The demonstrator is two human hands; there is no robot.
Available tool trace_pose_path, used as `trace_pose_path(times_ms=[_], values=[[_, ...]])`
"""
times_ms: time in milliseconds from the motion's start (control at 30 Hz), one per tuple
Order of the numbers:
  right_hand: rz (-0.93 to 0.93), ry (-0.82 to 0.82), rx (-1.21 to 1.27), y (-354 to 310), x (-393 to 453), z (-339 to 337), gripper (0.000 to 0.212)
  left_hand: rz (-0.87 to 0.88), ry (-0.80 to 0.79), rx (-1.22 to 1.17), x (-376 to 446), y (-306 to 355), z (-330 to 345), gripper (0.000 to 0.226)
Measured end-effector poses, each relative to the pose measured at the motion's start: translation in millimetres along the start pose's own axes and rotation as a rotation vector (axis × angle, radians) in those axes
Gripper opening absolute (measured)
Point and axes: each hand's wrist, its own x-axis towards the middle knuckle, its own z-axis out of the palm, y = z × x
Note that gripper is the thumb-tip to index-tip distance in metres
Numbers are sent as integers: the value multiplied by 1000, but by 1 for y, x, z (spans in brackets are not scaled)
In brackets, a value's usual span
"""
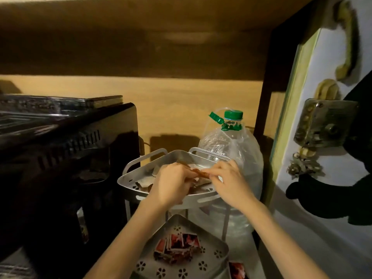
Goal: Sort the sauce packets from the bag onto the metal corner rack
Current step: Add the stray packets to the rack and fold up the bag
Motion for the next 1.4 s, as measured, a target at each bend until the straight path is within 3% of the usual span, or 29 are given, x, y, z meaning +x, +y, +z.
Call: trace_pose_path(times_ms=[133, 233, 333, 467, 633, 733, 800, 1000, 1167, 1233, 1400], values=[[-15, -208, -87, -2, -3, -4, 40, -138, -275, -136, 4, -1, 2, 27], [19, -200, -18, -2, -7, -5, 37, -162, -302, -178, 2, 2, 1, 32], [72, -187, 66, 0, -10, -9, 36, -162, -176, -137, -1, 7, -3, 34], [-39, -113, 18, 9, -13, -14, 41, -29, 78, -72, -5, 26, -7, 30], [-68, 119, 231, 22, -34, -23, 27, 206, 144, -156, -11, 62, 10, 31], [-61, 321, 255, 42, -52, -22, 27, 192, 208, -232, -18, 80, 34, 27], [-4, 366, 296, 61, -65, -14, 25, 176, 212, -333, -23, 90, 56, 26], [291, 159, 380, 119, -112, 42, 31, -87, -197, -531, -66, 97, 162, 43], [490, -108, 272, 162, -153, 103, 42, -178, -483, -446, -109, 92, 232, 52], [529, -203, 158, 175, -160, 125, 44, -187, -547, -418, -118, 91, 248, 57], [583, -381, -129, 185, -164, 159, 47, -256, -485, -254, -130, 96, 282, 47]])
